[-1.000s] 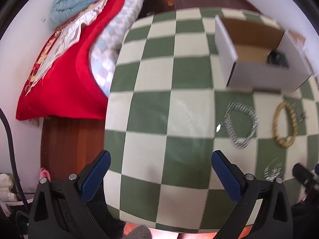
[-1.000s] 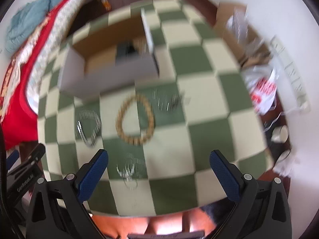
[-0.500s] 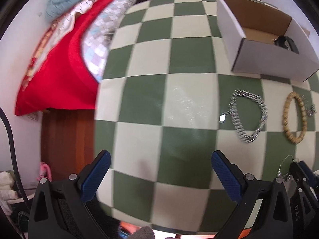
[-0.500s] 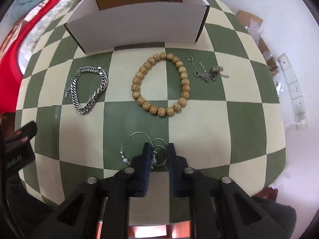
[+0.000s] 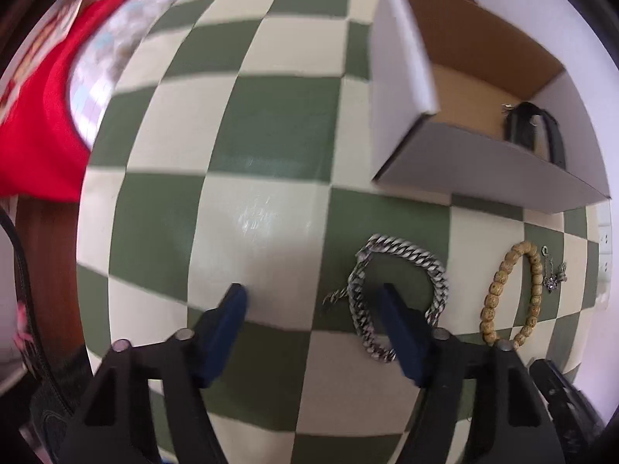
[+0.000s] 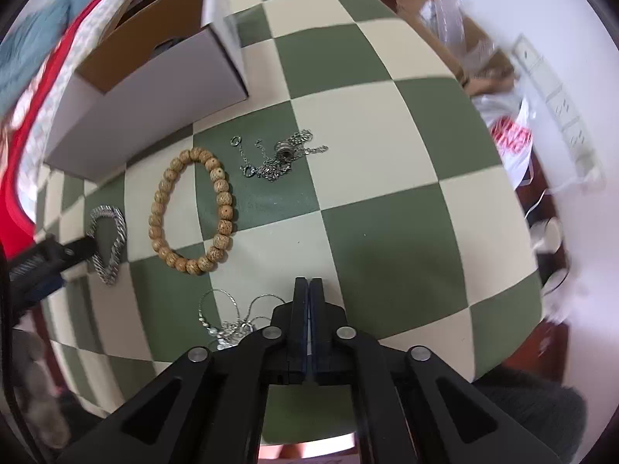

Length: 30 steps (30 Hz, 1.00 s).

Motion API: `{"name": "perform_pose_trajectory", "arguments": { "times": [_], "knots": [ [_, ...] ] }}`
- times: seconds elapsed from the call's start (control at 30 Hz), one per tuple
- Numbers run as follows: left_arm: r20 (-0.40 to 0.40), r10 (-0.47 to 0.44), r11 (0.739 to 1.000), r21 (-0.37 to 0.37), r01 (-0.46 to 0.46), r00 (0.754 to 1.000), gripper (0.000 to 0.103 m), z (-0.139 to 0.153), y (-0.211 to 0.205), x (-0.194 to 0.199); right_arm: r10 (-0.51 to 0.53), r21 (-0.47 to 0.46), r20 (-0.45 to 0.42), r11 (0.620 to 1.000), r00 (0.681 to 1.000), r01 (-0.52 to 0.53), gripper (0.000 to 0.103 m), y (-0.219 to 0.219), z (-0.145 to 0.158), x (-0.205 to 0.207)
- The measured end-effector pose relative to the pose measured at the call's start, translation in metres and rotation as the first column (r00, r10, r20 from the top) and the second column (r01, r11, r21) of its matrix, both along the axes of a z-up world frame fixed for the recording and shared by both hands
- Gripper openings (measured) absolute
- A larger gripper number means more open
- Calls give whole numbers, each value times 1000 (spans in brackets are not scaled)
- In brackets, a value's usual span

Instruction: Organize jewelry

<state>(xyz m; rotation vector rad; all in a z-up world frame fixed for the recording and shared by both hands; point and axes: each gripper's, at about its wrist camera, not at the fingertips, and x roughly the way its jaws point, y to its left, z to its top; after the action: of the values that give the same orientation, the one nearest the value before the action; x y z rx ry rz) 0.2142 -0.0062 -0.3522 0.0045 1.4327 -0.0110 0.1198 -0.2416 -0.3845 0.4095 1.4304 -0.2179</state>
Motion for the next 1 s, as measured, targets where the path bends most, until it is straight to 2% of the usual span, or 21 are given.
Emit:
{"name": "perform_pose_trajectory", "arguments": {
  "times": [0.03,0.07,0.1,0.13,0.23,0.33,0.5,0.57,0.6,0.63,0.77,0.8,1.0],
  "knots": [
    [14,-18,1000,-2,18,1000,55,1,-2,-2,-21,29,3,999,1000,21,32,-7,2,1],
    [26,-35,999,-2,35,999,38,3,-4,-4,-35,41,2,999,999,35,42,-10,3,0],
    [45,-56,998,4,56,997,26,6,-6,-7,-44,56,5,997,999,44,55,-12,4,-1],
    [50,-77,997,22,76,996,6,7,-8,-10,-45,68,9,997,999,44,56,-12,5,-2],
    [54,-105,993,57,102,993,6,8,-9,-21,-2,77,6,997,1000,2,56,-2,5,-6],
    [48,-102,994,54,99,994,5,10,6,-37,46,49,-6,998,999,-46,56,14,3,-6],
    [49,-52,998,43,50,997,2,14,30,-62,145,-126,-22,981,989,-147,61,57,1,-6],
    [50,-44,998,37,42,998,2,15,33,-69,180,-193,-3,965,984,-177,58,72,3,-8],
    [51,-44,999,30,42,998,2,17,34,-73,193,-199,15,962,981,-186,45,77,5,-9],
    [53,-46,999,30,44,998,2,18,30,-75,206,-209,25,958,978,-197,18,84,8,-9],
    [82,-56,998,16,55,995,1,33,30,-83,195,-180,37,966,980,-186,13,89,14,-9],
    [98,-60,998,3,60,993,1,42,29,-85,185,-158,50,972,982,-175,5,86,17,-14],
    [151,-99,991,-71,111,984,1,87,21,-75,108,-42,145,994,984,-103,5,68,58,-17]
  ]
}}
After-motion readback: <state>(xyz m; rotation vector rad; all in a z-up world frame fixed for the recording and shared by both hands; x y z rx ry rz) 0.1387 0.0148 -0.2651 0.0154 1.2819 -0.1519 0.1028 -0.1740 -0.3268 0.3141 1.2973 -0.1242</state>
